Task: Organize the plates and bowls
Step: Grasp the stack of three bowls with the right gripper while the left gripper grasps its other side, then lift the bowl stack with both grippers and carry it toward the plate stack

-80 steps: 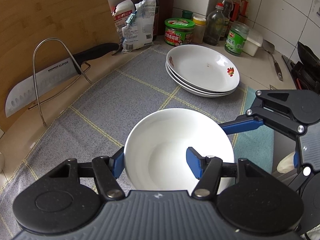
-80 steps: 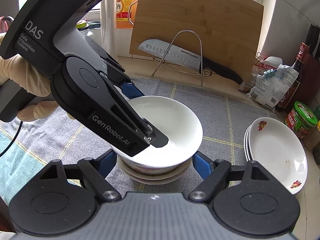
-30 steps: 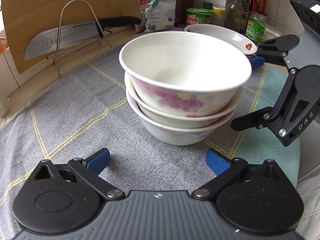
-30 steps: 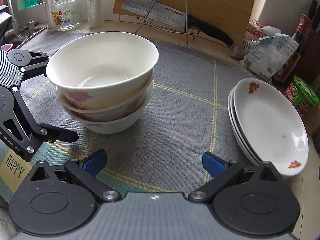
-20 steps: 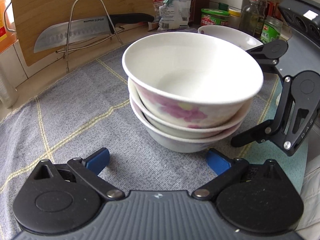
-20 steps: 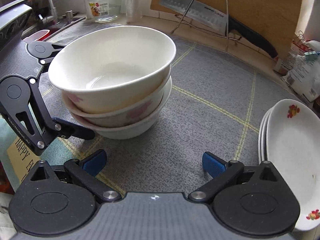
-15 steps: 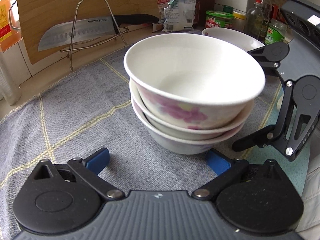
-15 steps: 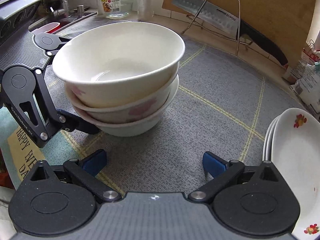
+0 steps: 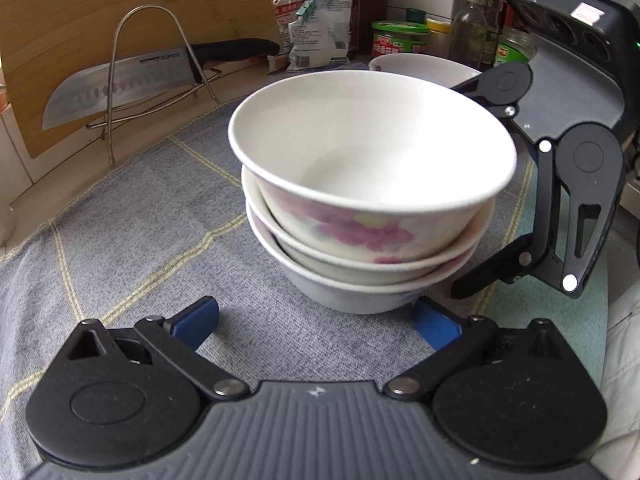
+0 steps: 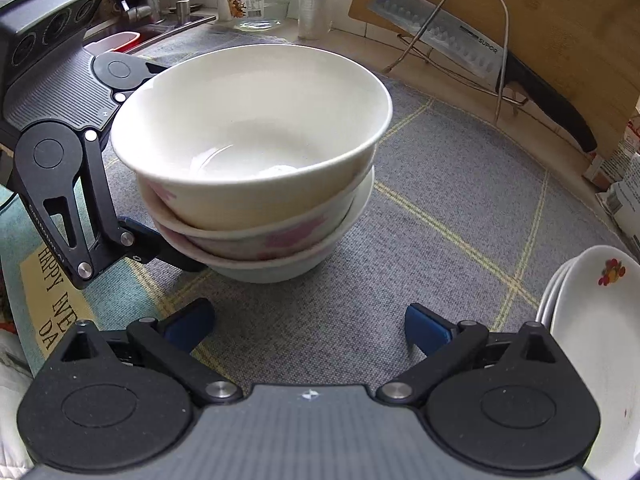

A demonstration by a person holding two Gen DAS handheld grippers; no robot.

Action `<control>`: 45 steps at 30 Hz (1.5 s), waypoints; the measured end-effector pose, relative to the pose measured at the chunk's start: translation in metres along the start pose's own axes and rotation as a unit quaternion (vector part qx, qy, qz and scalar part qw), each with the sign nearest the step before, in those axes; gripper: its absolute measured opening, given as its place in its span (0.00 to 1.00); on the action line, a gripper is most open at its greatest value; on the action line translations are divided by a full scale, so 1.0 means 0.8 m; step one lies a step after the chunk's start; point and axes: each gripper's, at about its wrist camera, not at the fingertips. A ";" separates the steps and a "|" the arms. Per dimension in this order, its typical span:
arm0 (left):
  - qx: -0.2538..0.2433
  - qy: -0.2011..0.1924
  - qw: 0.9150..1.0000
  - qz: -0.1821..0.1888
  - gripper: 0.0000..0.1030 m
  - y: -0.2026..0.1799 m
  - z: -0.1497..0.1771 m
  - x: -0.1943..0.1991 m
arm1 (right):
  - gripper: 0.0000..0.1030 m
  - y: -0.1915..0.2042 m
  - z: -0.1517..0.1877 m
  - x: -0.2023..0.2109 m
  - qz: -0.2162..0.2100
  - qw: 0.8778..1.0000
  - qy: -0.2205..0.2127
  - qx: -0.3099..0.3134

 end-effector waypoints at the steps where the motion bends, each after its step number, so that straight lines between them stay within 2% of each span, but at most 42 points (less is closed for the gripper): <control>1: -0.009 0.000 1.000 0.008 0.97 0.000 -0.001 0.000 | 1.00 0.000 -0.003 -0.001 -0.003 1.000 0.004 0.008; 2: -0.020 -0.001 1.000 0.017 0.95 0.000 -0.002 0.001 | 1.00 0.001 -0.006 -0.002 -0.004 1.000 0.006 0.020; 4: -0.046 -0.005 0.998 0.035 0.82 -0.002 -0.005 0.003 | 1.00 0.007 -0.012 -0.003 -0.003 0.998 0.007 0.057; 5: -0.059 -0.007 0.997 0.039 0.79 -0.004 -0.007 0.005 | 0.99 0.009 -0.018 -0.004 -0.006 0.997 0.009 0.072; 7: -0.084 -0.012 0.995 0.044 0.71 -0.007 -0.010 0.006 | 0.92 0.009 -0.025 -0.003 -0.021 0.996 0.007 0.091; 9: -0.099 -0.012 0.994 0.051 0.69 -0.009 -0.012 0.007 | 0.85 0.008 -0.031 0.000 -0.041 0.994 0.005 0.103; 10: -0.101 -0.012 0.993 0.053 0.69 -0.008 -0.013 0.006 | 0.81 0.007 -0.034 0.001 -0.048 0.993 0.004 0.108; 13: -0.101 -0.010 0.993 0.064 0.68 -0.004 -0.014 0.007 | 0.77 0.009 -0.040 0.000 -0.057 0.990 0.012 0.131; 23: -0.104 -0.009 0.990 0.098 0.68 0.008 -0.017 0.004 | 0.77 0.004 -0.044 0.001 -0.076 0.986 0.025 0.147; 30: -0.118 -0.018 0.989 0.086 0.71 0.003 -0.013 0.008 | 0.78 0.005 -0.045 0.004 -0.075 0.985 0.029 0.150; 33: -0.128 -0.027 0.988 0.078 0.73 0.000 -0.011 0.009 | 0.82 0.006 -0.047 0.002 -0.068 0.985 0.031 0.158; 45: -0.181 -0.048 0.980 0.074 0.80 -0.002 -0.017 0.010 | 0.84 0.011 -0.054 -0.001 -0.063 0.979 0.042 0.189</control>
Point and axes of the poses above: each gripper's, at about its wrist camera, not at the fingertips, and x roughly against the way its jaws point, y to its left, z to its underside, and after that the axes turned 6 degrees about -z, right-handed
